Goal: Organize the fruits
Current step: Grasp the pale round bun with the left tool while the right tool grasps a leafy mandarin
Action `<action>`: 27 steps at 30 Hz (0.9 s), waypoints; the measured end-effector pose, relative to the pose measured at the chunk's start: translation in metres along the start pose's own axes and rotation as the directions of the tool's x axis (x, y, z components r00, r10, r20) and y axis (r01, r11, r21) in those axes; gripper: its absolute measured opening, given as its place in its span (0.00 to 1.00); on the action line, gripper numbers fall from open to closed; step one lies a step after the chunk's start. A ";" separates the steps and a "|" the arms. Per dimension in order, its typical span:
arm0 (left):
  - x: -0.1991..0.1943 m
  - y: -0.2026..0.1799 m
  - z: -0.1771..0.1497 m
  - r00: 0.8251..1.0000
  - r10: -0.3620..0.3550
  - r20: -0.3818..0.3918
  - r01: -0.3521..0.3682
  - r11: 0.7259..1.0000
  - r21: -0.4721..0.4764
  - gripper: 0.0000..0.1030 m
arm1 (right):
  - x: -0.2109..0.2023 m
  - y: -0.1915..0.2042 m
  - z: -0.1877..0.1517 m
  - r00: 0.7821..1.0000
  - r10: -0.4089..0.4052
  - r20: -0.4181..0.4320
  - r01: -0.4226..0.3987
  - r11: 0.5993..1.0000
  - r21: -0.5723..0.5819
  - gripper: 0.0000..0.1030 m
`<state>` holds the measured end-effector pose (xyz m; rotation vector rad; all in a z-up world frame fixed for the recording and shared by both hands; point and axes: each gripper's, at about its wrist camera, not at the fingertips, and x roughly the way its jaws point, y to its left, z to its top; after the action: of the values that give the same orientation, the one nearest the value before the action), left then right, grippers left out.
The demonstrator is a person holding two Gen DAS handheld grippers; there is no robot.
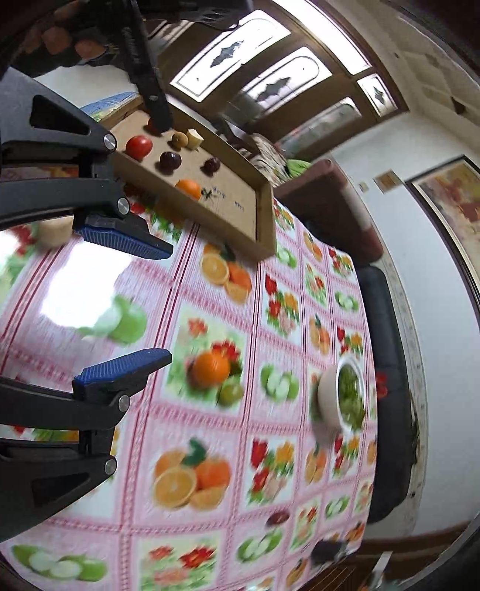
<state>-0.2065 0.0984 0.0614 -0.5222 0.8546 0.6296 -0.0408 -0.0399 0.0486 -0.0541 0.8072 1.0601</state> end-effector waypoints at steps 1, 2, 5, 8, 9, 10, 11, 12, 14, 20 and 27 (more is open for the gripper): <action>-0.001 -0.006 -0.005 1.000 -0.010 -0.004 0.010 1.000 0.013 0.41 | -0.004 -0.005 -0.002 1.000 -0.001 0.005 0.001 1.000 0.010 0.51; -0.002 -0.012 -0.009 1.000 -0.017 -0.007 0.018 0.999 0.026 0.41 | -0.008 -0.012 -0.004 1.000 -0.006 0.010 0.006 1.000 0.018 0.51; -0.004 -0.026 -0.019 1.000 -0.018 -0.007 0.019 0.998 0.056 0.41 | -0.015 -0.026 -0.008 1.000 -0.008 0.018 0.007 0.999 0.042 0.51; -0.005 -0.039 -0.028 0.999 -0.029 -0.017 0.030 0.996 0.079 0.41 | -0.020 -0.039 -0.011 1.000 -0.007 0.026 0.005 0.998 0.061 0.51; -0.006 -0.042 -0.031 0.999 -0.029 -0.018 0.031 0.996 0.084 0.41 | -0.021 -0.043 -0.011 1.000 -0.004 0.029 0.002 0.998 0.068 0.52; -0.006 -0.045 -0.033 0.999 -0.032 -0.020 0.034 0.996 0.088 0.41 | -0.022 -0.046 -0.011 1.000 0.000 0.031 -0.002 0.997 0.074 0.52; -0.007 -0.048 -0.037 0.999 -0.034 -0.026 0.036 0.995 0.090 0.41 | -0.022 -0.050 -0.011 0.999 0.005 0.032 -0.007 0.997 0.079 0.52; -0.007 -0.049 -0.039 0.999 -0.036 -0.029 0.039 0.995 0.091 0.41 | -0.022 -0.052 -0.010 0.999 0.009 0.032 -0.011 0.997 0.080 0.52; -0.009 -0.051 -0.044 0.999 -0.041 -0.028 0.043 0.995 0.090 0.41 | -0.023 -0.056 -0.010 0.999 0.015 0.032 -0.018 0.996 0.084 0.52; -0.012 -0.052 -0.064 0.997 -0.063 -0.040 0.065 0.996 0.061 0.41 | -0.023 -0.060 -0.007 0.999 0.044 0.023 -0.045 0.997 0.069 0.52; -0.008 -0.053 -0.073 0.996 -0.072 -0.061 0.074 0.997 0.035 0.41 | -0.018 -0.052 -0.006 0.998 0.066 0.005 -0.066 0.996 0.059 0.52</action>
<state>-0.2125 0.0114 0.0362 -0.5386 0.8975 0.5324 -0.0071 -0.0827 0.0379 0.0245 0.8418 1.0975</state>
